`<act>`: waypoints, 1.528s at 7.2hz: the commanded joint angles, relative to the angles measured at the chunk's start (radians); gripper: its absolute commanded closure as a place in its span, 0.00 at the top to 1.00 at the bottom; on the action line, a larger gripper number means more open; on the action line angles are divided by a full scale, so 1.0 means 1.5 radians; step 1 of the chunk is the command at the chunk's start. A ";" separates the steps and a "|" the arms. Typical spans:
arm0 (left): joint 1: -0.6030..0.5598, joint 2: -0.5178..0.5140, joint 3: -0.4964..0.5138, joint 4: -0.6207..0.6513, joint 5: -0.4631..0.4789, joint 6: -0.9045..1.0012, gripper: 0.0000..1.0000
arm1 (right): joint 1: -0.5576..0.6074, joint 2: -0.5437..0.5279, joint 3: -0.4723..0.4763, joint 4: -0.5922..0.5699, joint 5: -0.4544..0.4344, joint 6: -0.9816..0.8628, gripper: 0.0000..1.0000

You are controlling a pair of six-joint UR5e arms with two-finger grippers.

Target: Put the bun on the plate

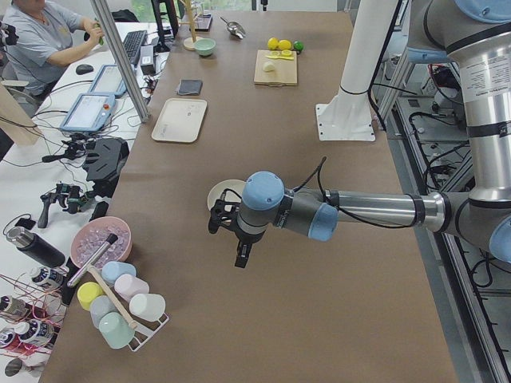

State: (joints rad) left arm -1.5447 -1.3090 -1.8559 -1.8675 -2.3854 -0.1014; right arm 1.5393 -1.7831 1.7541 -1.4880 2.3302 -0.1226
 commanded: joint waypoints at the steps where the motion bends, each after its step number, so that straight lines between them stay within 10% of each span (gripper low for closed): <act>1: 0.002 0.009 -0.004 -0.005 -0.006 -0.002 0.98 | 0.001 -0.001 0.002 0.002 0.001 0.000 1.00; 11: 0.029 0.001 0.000 -0.011 -0.008 -0.014 0.97 | -0.001 -0.008 -0.003 0.006 0.001 0.000 1.00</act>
State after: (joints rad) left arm -1.5033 -1.3058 -1.8565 -1.8830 -2.3952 -0.1207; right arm 1.5376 -1.7920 1.7504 -1.4788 2.3309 -0.1225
